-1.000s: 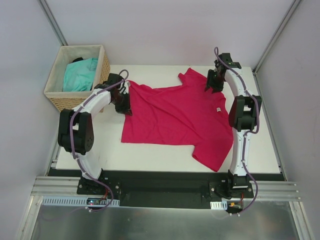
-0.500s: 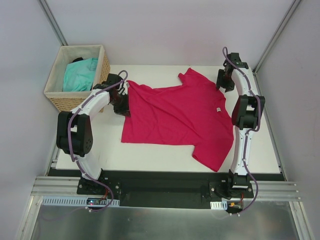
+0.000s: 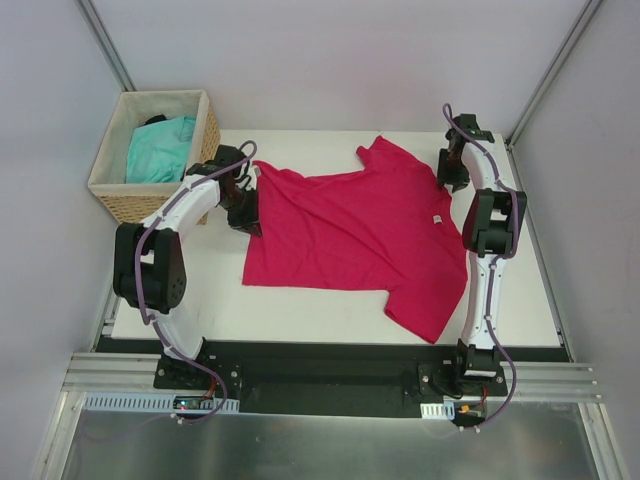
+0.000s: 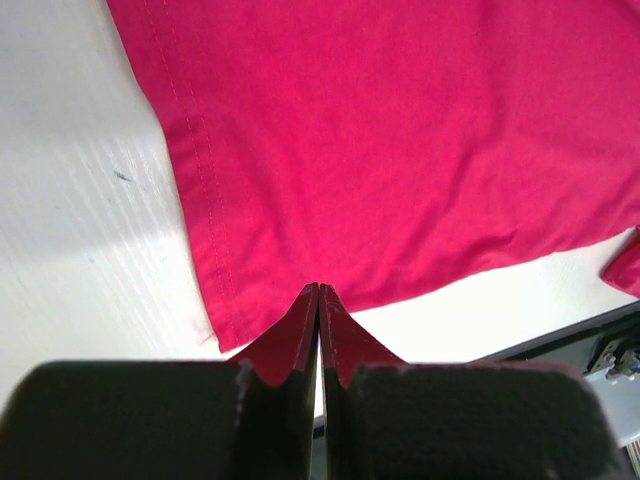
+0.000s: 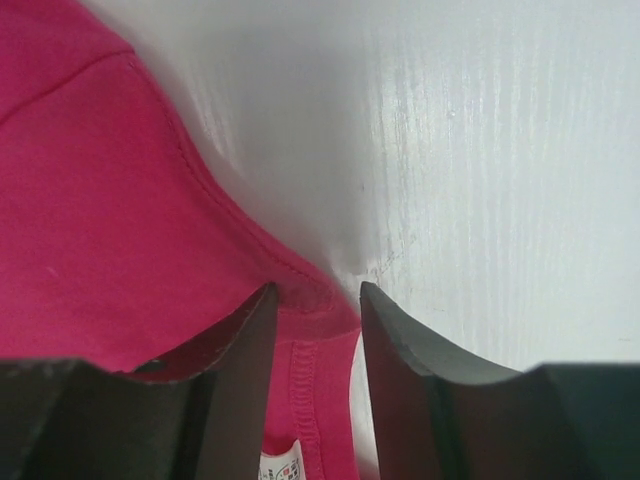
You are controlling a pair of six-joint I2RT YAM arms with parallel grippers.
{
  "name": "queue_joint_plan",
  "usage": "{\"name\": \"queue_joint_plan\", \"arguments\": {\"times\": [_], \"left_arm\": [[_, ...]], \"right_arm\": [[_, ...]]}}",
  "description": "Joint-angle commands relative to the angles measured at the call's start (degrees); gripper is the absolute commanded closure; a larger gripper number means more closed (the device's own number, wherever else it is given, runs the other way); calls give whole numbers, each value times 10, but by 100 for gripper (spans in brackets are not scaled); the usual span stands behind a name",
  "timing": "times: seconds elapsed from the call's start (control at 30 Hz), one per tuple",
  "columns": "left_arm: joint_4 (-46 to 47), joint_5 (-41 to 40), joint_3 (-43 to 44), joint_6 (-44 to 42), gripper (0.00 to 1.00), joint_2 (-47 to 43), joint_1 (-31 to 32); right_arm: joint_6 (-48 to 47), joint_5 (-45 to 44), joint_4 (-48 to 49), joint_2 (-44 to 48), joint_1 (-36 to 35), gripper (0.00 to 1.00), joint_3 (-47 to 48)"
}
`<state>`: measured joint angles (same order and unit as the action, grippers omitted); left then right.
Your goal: Fold and stack the t-shirts
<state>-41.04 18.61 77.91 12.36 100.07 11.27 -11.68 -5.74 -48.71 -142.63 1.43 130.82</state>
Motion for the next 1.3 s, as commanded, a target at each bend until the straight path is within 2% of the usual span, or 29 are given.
{"name": "queue_joint_plan", "arguments": {"times": [0.0, 0.03, 0.07, 0.17, 0.2, 0.47, 0.67, 0.87, 1.27], "left_arm": [[-42, 5, 36, -19, 100, 0, 3], [-47, 6, 39, -20, 100, 4, 3], [-49, 6, 44, -20, 100, 7, 3], [-68, 2, 55, -14, 100, 28, 5], [-75, 1, 58, -13, 100, 38, 5], [-78, -27, 36, -15, 100, 57, 11], [21, -63, -6, -26, 100, 78, 11], [82, -86, -6, -20, 100, 115, 11], [79, -86, 8, -16, 100, 139, 11]], "right_arm": [[-5, -4, -6, -5, 2, 62, 18], [-4, -4, -5, -7, 2, 66, 18], [-2, -3, -6, -8, 2, 77, 18], [-1, -2, -6, -12, 2, 94, 18], [-2, -3, -5, -12, 2, 96, 17], [-10, -5, -1, -10, 6, 98, 11], [-11, 3, 3, -6, 7, 98, 6], [-13, 6, 7, -2, 9, 99, -3], [-11, 2, 5, -6, 16, 99, -2]]}}
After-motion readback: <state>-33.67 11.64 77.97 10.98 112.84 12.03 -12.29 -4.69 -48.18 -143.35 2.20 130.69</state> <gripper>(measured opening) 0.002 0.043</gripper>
